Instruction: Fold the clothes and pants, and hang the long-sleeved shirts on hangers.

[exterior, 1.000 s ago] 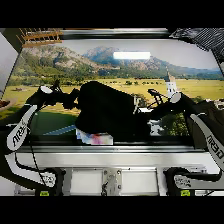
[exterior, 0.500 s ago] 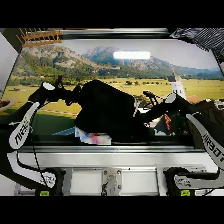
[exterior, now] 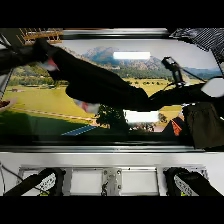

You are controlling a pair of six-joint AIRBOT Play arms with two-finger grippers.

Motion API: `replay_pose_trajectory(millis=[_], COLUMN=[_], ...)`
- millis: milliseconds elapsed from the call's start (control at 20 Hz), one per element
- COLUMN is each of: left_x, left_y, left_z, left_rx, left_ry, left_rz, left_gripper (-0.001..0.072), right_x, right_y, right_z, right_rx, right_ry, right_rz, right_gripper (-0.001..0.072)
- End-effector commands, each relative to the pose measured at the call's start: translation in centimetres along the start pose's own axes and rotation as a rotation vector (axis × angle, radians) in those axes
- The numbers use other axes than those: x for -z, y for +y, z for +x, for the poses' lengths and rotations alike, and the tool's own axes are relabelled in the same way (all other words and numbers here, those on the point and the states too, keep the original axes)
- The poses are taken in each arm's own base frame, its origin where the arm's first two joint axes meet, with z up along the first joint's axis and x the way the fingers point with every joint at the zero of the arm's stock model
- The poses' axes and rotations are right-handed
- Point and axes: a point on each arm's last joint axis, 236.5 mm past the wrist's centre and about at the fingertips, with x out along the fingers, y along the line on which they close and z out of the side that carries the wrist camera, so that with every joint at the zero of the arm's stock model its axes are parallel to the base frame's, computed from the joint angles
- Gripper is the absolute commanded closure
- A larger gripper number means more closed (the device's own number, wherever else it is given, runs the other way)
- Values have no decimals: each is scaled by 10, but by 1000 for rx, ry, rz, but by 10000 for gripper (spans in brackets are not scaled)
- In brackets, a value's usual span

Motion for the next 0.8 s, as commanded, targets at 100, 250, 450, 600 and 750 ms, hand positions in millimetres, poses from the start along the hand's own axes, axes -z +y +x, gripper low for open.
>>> replay_pose_trajectory(millis=[100,250,450,600,750], left_x=[-33,-26,-2,58,119], left_y=[-122,-135,-74,-8,43], left_z=[-128,-146,-92,-9,82], left_rx=[105,110,22,-18,-47], left_ry=[-225,-235,-75,166,341], left_rz=[254,287,192,54,-59], left_gripper=[694,694,694,694,694], right_x=[4,22,46,84,107], right_y=[61,65,44,15,-41], right_z=[-78,-76,-37,8,49], right_rx=[10,-13,-30,-6,123], right_ry=[-126,-55,83,253,338], right_rz=[16,148,441,555,605], right_gripper=[679,679,679,679,679])
